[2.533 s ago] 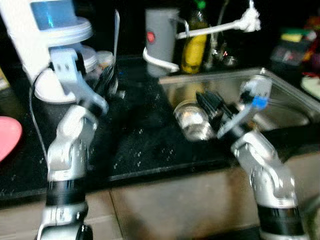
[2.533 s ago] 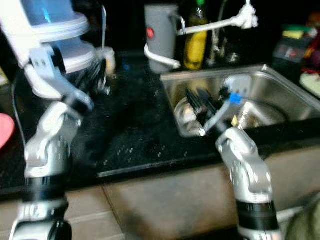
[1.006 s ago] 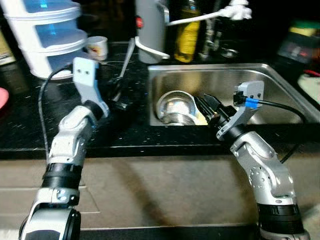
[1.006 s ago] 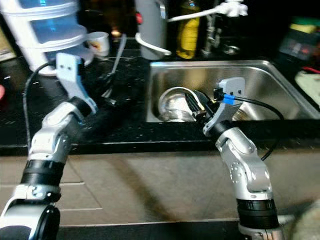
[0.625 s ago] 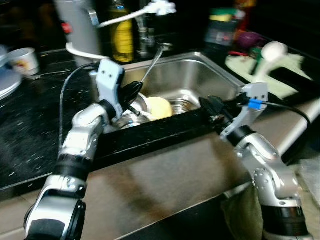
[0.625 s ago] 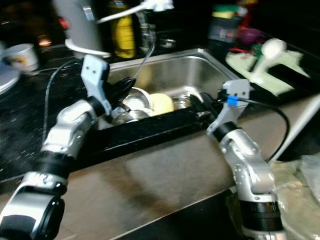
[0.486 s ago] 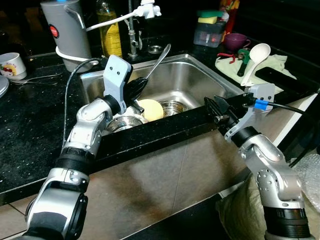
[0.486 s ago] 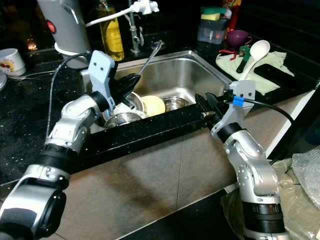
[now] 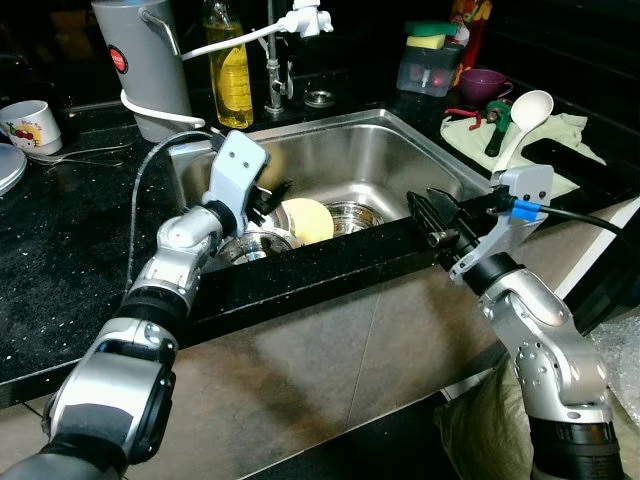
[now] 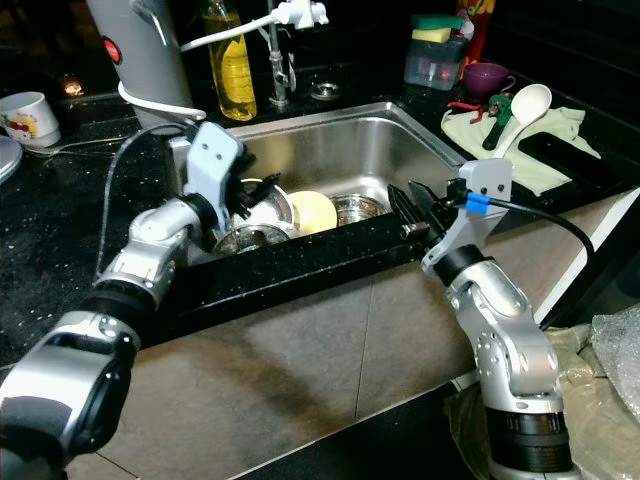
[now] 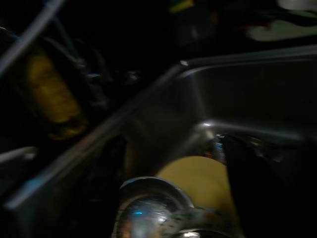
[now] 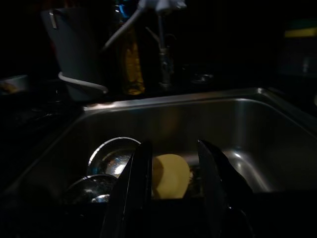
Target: Kitchen organization
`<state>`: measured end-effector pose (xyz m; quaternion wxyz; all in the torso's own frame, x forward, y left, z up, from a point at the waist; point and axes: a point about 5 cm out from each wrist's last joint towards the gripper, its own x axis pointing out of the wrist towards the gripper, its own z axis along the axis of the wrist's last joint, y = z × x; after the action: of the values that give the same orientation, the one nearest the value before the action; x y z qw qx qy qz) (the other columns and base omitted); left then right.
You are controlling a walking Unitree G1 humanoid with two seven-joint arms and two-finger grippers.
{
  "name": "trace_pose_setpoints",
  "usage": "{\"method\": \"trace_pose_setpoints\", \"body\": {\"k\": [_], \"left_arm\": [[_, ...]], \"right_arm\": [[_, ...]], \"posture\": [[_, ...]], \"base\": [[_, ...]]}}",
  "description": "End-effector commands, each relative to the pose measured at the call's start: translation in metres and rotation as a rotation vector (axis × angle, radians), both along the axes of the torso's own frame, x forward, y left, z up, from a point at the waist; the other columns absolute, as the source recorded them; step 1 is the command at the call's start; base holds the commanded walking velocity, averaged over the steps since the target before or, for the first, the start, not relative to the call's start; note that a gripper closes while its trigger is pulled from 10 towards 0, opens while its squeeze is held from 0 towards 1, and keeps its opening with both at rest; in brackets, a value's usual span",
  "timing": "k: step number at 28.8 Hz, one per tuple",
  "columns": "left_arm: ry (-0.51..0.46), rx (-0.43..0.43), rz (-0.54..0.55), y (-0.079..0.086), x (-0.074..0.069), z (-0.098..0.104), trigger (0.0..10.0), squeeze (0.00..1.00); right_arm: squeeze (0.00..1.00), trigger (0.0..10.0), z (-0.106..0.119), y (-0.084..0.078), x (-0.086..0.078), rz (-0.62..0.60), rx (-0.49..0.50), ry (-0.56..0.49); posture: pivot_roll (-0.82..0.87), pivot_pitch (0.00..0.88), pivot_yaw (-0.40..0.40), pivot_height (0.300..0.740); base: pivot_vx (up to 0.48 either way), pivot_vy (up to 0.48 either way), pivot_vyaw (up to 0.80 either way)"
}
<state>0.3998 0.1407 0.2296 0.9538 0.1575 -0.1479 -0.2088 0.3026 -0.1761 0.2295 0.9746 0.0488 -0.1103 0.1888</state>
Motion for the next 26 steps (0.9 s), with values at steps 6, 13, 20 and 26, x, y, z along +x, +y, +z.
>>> {"method": "trace_pose_setpoints", "body": {"k": [6,13,20,26], "left_arm": [[-0.199,-0.002,0.154,0.015,-0.006,0.03,10.0,0.0],[-0.249,-0.09,0.236,0.027,-0.025,0.028,10.0,0.0],[-0.202,-0.171,0.328,0.04,-0.043,0.01,10.0,0.0],[-0.13,-0.199,0.379,0.045,-0.053,-0.009,10.0,0.0]], "right_arm": [[0.0,10.0,0.0,0.011,-0.005,0.091,0.0,-0.045],[0.0,10.0,-0.001,0.019,-0.006,0.142,0.002,-0.054],[0.0,10.0,-0.005,0.026,-0.006,0.182,0.015,-0.047],[0.0,10.0,-0.008,0.031,-0.004,0.194,0.022,-0.037]], "posture": [[-0.1,0.0,0.01,0.74],[-0.08,0.0,0.001,0.74],[-0.05,0.0,-0.003,0.74],[-0.04,0.0,-0.003,0.74]], "base": [[0.0,0.0,0.0],[0.0,0.0,0.56],[0.0,0.0,0.78],[0.0,0.0,0.52]]}}
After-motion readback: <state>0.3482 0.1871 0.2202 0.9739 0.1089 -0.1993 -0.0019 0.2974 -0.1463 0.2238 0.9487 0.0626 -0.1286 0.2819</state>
